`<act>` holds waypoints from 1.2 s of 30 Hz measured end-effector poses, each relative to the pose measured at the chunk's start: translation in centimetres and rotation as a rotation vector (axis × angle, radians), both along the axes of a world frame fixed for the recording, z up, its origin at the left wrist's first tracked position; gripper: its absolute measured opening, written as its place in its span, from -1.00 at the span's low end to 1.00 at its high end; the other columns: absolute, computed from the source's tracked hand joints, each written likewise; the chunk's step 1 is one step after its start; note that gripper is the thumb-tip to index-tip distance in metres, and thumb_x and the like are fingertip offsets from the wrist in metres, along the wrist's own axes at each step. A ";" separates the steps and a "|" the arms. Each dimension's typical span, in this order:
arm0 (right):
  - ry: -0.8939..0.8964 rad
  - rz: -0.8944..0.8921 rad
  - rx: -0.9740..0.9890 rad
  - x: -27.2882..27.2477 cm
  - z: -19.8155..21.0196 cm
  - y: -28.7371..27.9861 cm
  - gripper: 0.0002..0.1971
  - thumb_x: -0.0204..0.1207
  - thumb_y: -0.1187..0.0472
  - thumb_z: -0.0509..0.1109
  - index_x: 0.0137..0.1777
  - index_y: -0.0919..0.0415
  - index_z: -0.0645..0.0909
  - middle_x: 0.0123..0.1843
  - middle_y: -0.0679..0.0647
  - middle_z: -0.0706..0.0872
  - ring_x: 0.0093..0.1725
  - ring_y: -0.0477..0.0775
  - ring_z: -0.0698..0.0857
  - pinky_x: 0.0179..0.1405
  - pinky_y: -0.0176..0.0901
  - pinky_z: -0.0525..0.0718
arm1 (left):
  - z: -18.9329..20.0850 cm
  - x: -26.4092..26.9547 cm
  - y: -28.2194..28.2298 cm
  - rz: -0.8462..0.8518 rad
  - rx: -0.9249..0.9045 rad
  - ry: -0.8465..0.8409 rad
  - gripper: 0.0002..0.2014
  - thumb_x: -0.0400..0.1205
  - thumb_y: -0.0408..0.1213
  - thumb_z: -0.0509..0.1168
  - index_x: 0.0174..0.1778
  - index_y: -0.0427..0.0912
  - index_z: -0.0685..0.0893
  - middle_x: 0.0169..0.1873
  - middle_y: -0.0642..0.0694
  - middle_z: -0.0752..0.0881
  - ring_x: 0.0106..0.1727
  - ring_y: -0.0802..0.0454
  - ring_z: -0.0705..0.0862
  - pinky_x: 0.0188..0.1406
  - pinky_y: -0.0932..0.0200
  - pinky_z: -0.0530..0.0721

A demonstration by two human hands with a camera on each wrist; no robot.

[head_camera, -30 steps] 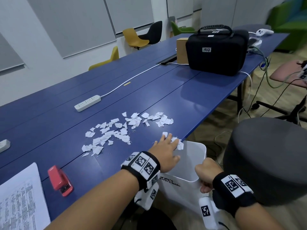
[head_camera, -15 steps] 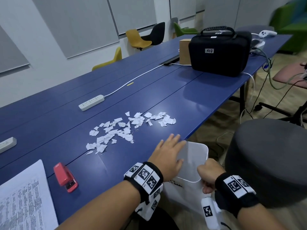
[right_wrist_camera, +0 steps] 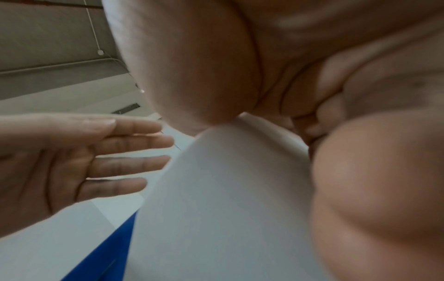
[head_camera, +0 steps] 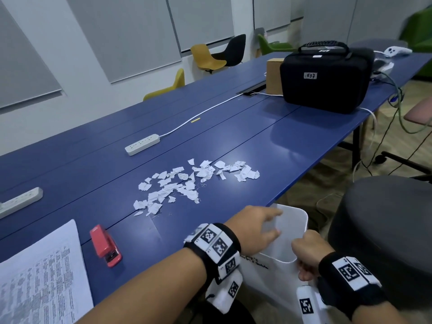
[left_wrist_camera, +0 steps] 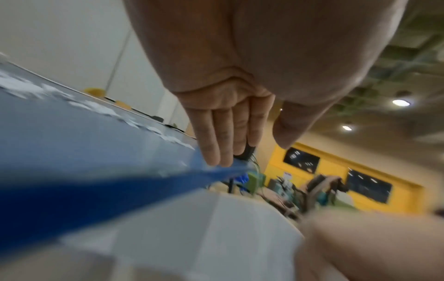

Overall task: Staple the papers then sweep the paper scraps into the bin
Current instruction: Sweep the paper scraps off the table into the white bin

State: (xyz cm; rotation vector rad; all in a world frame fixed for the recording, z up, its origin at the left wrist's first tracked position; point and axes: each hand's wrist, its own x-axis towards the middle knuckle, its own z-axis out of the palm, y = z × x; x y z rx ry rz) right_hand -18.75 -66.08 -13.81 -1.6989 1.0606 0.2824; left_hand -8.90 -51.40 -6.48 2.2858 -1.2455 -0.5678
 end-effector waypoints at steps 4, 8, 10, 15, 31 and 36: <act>0.018 0.000 -0.037 0.0 -0.5 -0.2 -0.82 0.54 0.40 0.12 0.02 0.44 0.52 -0.34 0.39 0.56 -0.70 0.17 0.56 -0.64 -0.20 0.50 | 1.9 5.9 3.5 0.326 -0.078 -0.095 -0.50 0.65 -0.13 0.32 0.54 -0.07 0.50 0.51 -0.05 0.56 0.55 0.01 0.48 0.56 0.15 0.38; 0.025 0.011 -0.033 0.3 -0.5 0.4 -0.81 0.53 0.43 0.12 0.00 0.49 0.53 -0.46 0.33 0.52 -0.74 0.16 0.53 -0.61 -0.21 0.47 | 0.9 12.5 9.2 0.681 0.378 -0.216 -0.30 0.59 0.11 0.24 0.65 -0.01 0.26 0.67 -0.24 0.19 0.70 -0.32 0.10 0.64 -0.22 0.21; 0.020 0.011 -0.032 0.3 -0.6 0.8 -0.80 0.51 0.44 0.12 -0.01 0.51 0.54 -0.49 0.30 0.51 -0.75 0.15 0.51 -0.60 -0.19 0.47 | -0.3 13.6 11.4 0.725 0.565 -0.209 -0.26 0.51 0.27 0.16 0.60 0.04 0.31 0.66 -0.28 0.22 0.65 -0.44 0.17 0.61 -0.27 0.22; 0.005 -0.007 -0.033 0.3 -0.6 2.2 -0.86 0.51 0.43 0.13 -0.09 0.45 0.53 -0.42 0.33 0.55 -0.65 0.19 0.54 -0.61 -0.18 0.52 | -1.6 10.8 11.4 0.642 0.592 -0.126 -0.22 0.63 0.28 0.08 0.73 0.08 -0.01 0.75 -0.17 -0.09 0.71 -0.44 -0.09 0.67 -0.33 0.03; -0.022 0.012 0.014 -0.5 1.0 4.2 -0.82 0.49 0.43 0.18 -0.15 0.45 0.62 -0.71 0.21 0.49 -0.72 0.12 0.49 -0.61 -0.17 0.53 | -2.7 -3.3 4.6 -0.003 0.153 -0.298 -0.45 0.68 -0.17 0.21 0.61 -0.18 0.34 0.70 -0.19 0.15 0.74 -0.19 0.00 0.72 -0.11 0.04; -0.010 0.018 0.026 -0.3 0.5 3.6 -0.82 0.52 0.43 0.18 -0.03 0.48 0.60 -0.57 0.27 0.52 -0.72 0.13 0.51 -0.62 -0.18 0.51 | -2.8 -3.2 5.4 -0.032 -0.012 -0.265 -0.59 0.66 -0.19 0.22 0.45 -0.09 0.58 0.58 0.00 0.46 0.58 -0.02 0.43 0.57 0.01 0.40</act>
